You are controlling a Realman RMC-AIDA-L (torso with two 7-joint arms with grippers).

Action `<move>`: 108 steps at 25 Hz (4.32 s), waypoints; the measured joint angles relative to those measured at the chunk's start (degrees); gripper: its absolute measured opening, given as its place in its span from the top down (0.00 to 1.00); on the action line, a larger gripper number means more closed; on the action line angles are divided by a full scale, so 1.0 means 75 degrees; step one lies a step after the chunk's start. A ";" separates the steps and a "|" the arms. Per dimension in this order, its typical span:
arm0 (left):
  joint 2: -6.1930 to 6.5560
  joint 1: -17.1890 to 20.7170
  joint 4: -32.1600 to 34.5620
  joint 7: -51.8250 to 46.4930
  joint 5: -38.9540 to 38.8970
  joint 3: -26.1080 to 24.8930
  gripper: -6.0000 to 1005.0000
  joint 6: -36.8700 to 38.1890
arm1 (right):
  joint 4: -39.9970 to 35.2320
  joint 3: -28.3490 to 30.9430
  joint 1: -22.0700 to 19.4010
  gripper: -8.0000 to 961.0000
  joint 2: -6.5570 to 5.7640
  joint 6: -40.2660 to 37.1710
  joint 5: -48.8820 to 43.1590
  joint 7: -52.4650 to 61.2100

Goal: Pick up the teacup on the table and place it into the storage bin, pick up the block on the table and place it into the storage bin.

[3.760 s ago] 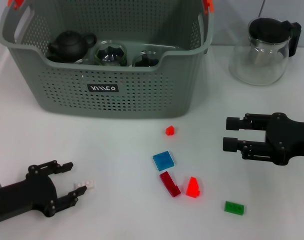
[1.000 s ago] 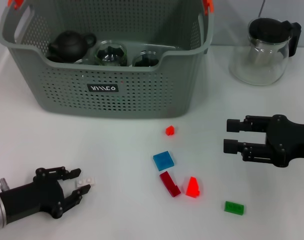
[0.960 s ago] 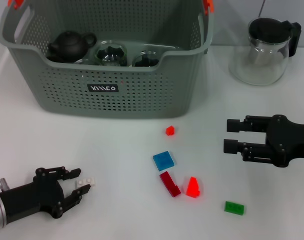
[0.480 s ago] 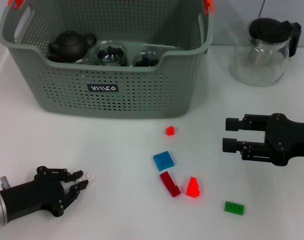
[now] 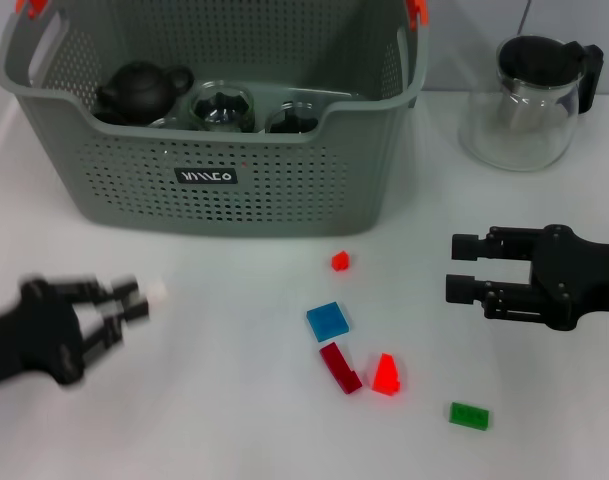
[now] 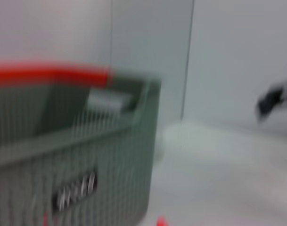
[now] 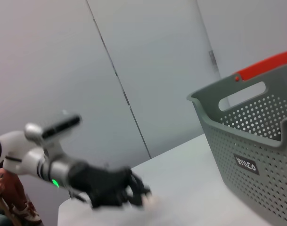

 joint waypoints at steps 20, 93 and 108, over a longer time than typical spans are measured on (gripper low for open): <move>0.0914 -0.3079 0.0541 -0.6178 -0.1581 0.2109 0.82 -0.2998 | 0.0000 -0.0006 0.0015 0.32 0.0024 0.0008 0.0026 -0.0076; -0.0243 -0.1330 -0.3163 0.1465 -0.3177 0.6135 0.15 -0.4458 | 0.0012 0.0152 0.0184 0.31 0.0047 0.0076 0.0024 0.0036; -0.0243 -0.1746 -0.3553 0.1487 -0.3277 0.6237 0.16 -0.4826 | 0.0012 0.0152 0.0144 0.31 0.0048 0.0065 0.0023 0.0016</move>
